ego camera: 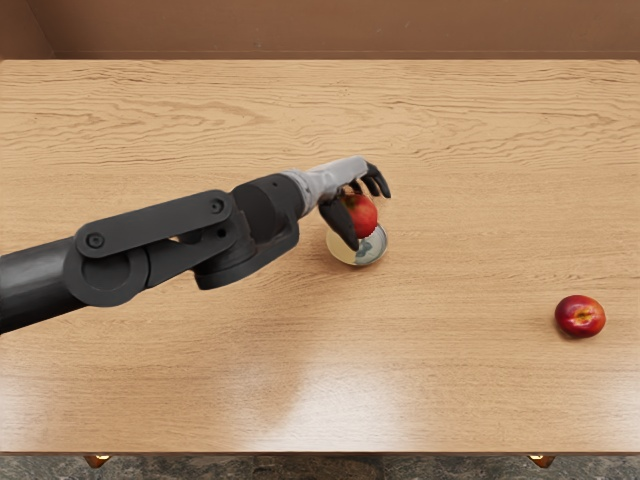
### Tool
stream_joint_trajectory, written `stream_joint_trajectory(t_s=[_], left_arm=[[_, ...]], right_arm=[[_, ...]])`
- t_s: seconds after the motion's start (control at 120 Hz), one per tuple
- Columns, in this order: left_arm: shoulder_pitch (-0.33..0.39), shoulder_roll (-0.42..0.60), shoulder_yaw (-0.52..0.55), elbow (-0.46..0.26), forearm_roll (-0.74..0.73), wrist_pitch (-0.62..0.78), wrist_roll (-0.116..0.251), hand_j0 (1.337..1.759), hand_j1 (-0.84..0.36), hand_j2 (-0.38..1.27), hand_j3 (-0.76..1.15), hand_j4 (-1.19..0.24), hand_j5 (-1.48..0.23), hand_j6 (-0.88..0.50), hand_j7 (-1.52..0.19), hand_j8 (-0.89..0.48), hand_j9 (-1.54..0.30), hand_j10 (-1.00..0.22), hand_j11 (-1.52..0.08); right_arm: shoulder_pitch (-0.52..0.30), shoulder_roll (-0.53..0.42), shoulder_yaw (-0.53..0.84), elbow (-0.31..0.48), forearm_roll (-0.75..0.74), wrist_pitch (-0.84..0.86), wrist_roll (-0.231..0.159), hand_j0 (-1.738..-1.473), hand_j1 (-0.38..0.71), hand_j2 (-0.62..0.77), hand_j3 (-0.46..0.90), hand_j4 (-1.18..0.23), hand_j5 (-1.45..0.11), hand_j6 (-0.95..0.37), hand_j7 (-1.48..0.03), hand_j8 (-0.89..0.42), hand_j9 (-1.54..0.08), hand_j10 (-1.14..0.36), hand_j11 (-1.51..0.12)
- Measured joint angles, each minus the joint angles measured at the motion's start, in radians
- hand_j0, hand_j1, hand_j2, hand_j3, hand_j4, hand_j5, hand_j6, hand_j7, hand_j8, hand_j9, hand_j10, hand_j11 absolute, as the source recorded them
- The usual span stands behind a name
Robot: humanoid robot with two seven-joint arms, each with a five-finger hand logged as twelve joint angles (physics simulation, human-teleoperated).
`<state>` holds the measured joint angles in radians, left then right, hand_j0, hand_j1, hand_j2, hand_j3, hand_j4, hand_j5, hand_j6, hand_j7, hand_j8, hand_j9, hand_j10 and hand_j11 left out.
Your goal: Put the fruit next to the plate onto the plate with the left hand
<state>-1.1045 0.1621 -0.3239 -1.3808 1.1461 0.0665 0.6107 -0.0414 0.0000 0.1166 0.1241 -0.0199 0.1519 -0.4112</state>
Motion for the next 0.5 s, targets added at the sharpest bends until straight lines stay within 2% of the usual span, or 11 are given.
stream_joint_trajectory(t_s=[0.133, 0.317, 0.433, 0.5], left_arm=[[0.000, 0.000, -0.003, 0.000, 0.000, 0.015, 0.000, 1.656, 0.00, 0.15, 0.00, -0.29, -0.37, -0.22, -0.38, -0.23, -0.38, -0.31, -0.38], [-0.003, 0.014, -0.014, -0.006, -0.001, 0.026, 0.000, 1.657, 0.14, 0.07, 0.00, -0.17, -0.23, -0.15, -0.23, -0.15, -0.23, -0.18, -0.23], [0.003, 0.102, -0.035, -0.087, -0.012, 0.036, 0.000, 1.658, 0.20, 0.05, 0.00, -0.12, -0.16, -0.11, -0.16, -0.11, -0.16, -0.13, -0.16], [0.023, 0.108, -0.041, -0.135, -0.099, 0.033, 0.000, 1.658, 0.23, 0.04, 0.00, -0.10, -0.12, -0.09, -0.13, -0.09, -0.13, -0.10, -0.13]], right_arm=[[0.000, 0.000, 0.000, 0.000, 0.000, 0.000, 0.000, -1.658, -0.35, 0.00, 0.00, 0.00, 0.00, 0.00, 0.00, 0.00, 0.00, 0.00, 0.00], [0.000, 0.000, 0.000, 0.000, 0.000, 0.000, 0.000, -1.658, -0.35, 0.00, 0.00, 0.00, 0.00, 0.00, 0.00, 0.00, 0.00, 0.00, 0.00], [0.000, 0.000, 0.000, 0.000, 0.000, 0.000, 0.000, -1.658, -0.35, 0.00, 0.00, 0.00, 0.00, 0.00, 0.00, 0.00, 0.00, 0.00, 0.00], [0.000, 0.000, 0.000, 0.000, 0.000, 0.000, 0.000, -1.658, -0.35, 0.00, 0.00, 0.00, 0.00, 0.00, 0.00, 0.00, 0.00, 0.00, 0.00]])
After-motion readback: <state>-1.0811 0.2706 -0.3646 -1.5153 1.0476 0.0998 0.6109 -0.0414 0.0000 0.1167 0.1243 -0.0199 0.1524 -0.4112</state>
